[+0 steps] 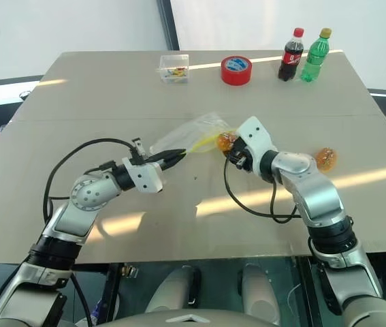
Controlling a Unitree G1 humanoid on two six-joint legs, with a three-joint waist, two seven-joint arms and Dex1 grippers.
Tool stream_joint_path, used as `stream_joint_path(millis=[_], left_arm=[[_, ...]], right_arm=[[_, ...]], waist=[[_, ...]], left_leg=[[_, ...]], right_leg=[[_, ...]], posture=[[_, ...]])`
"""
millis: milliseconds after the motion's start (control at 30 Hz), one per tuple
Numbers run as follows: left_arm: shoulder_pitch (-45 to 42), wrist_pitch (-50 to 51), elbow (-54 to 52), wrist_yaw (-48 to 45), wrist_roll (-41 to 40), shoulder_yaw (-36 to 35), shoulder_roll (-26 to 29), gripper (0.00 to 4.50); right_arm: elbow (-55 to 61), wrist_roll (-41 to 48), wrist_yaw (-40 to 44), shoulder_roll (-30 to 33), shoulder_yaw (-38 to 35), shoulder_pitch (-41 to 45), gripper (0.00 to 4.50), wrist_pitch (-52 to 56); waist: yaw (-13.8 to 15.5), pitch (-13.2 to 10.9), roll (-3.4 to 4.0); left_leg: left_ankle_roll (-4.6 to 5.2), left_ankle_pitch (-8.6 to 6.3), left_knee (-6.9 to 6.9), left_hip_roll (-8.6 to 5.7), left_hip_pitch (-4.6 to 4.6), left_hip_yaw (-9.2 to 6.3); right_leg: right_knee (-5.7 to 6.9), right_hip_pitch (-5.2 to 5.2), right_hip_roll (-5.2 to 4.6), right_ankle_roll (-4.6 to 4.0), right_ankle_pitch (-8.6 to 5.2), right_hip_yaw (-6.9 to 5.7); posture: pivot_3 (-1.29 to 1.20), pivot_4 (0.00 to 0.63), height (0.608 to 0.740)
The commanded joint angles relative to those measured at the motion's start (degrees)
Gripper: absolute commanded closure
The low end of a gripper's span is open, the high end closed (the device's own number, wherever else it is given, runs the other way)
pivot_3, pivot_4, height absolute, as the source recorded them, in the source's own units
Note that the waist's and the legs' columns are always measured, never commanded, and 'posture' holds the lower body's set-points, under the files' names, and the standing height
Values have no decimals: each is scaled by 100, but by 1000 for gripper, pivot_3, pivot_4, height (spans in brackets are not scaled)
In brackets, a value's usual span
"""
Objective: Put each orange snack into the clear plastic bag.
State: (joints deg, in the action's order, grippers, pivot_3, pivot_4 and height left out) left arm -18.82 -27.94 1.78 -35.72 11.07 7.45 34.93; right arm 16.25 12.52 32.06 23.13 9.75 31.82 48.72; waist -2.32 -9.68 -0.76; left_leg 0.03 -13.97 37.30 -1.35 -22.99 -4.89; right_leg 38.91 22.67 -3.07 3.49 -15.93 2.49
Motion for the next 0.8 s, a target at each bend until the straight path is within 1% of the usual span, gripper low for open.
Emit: stream_joint_path(millis=[33, 167, 300, 433, 600, 733, 800], left_arm=[[49, -181, -118, 53, -72, -47, 48, 4500], [59, -218, -98, 37, -85, -40, 54, 4500], [22, -187, -102, 40, -159, -48, -5, 4500], [-50, 17, -205, 79, -329, -88, -178, 4500], [-17, -180, -106, -6, -452, -80, -188, 4500], [-48, -53, -86, 82, -575, -168, -248, 4500], [-8, -161, -29, 28, -550, -139, -175, 4500]], right_arm=[[163, 141, 38, 61, -231, 71, 2736, -14], [161, 163, 43, 100, -215, 57, 2736, -32], [28, 210, -17, -40, -173, 73, 2736, -62], [-170, -7, -30, -169, 249, -66, 2736, -312], [-892, -767, -14, 45, 883, 103, 2736, -1047], [-1219, -896, 52, 30, 856, 309, 2736, -1312], [-1208, -565, 46, -215, 534, 338, 2736, -1154]], waist=[[13, 0, 0], [18, 0, 0], [8, 0, 0], [1, 0, 0], [1, 0, 0], [2, 0, 0], [-7, 0, 0]], left_leg=[[0, 0, 0, 0, 0, 0], [0, 0, 0, 0, -1, -2], [0, 0, 0, 0, 0, -2], [0, 0, 0, 0, 0, -1], [0, 0, 1, -2, 0, 0], [0, 0, 2, -1, 1, -1], [-1, 0, 1, -1, 1, -1]], right_leg=[[-1, -1, 0, 0, 0, 0], [-2, -1, -1, 0, 0, -2], [-1, -1, -1, 0, 0, -2], [0, -1, 0, 0, 0, -1], [0, -1, -1, 0, 0, -1], [0, 0, 0, 0, 0, -1], [0, 0, 0, 0, 0, -1]], posture=[[0, 150, 740], [0, 150, 740], [0, 150, 740], [0, 150, 740], [0, 150, 740], [0, 150, 740], [0, 150, 740]])
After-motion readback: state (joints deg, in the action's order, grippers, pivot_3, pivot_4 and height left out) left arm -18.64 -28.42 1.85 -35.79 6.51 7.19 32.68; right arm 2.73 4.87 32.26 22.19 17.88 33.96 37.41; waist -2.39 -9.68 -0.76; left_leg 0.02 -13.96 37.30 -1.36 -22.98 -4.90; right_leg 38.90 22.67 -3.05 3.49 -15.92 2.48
